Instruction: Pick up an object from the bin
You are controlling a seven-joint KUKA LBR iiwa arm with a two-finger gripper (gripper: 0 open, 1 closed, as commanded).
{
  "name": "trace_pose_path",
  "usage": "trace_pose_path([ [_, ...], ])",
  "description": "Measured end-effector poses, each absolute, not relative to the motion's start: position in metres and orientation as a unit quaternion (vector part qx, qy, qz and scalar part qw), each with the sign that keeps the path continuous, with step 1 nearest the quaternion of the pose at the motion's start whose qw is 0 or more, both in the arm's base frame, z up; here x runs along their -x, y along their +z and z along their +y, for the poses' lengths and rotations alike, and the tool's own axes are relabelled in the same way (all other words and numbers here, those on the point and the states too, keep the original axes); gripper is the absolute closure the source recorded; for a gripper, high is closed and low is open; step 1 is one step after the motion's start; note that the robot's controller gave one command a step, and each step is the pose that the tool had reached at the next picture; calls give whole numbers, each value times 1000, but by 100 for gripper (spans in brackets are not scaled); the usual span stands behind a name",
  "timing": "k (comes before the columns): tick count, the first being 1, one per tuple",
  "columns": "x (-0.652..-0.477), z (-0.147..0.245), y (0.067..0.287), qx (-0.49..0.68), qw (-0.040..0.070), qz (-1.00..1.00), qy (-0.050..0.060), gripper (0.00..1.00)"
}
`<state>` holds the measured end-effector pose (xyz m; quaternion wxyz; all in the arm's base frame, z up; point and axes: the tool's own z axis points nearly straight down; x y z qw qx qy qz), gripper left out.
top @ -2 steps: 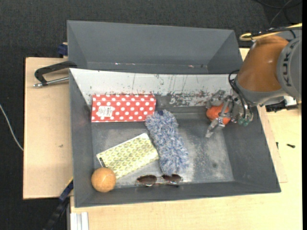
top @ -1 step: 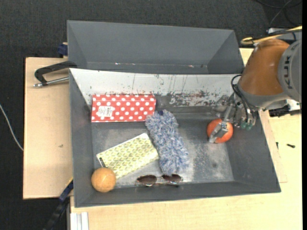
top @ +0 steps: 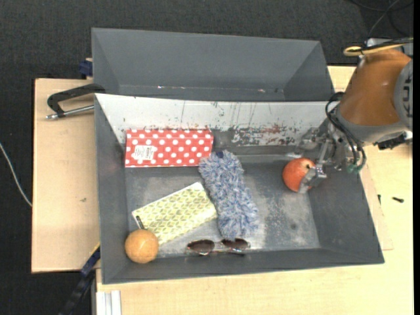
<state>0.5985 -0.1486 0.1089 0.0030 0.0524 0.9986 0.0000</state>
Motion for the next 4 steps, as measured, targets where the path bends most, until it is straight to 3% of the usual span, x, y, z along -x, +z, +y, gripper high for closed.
trace_pose_path([
  [1,-594,-138,75,-165,5,986,0,0],
  [2,-604,-145,76,-101,-5,995,6,100],
  [3,-604,-145,76,-101,-4,995,6,100],
  [4,-607,-145,164,-101,6,995,0,100],
])
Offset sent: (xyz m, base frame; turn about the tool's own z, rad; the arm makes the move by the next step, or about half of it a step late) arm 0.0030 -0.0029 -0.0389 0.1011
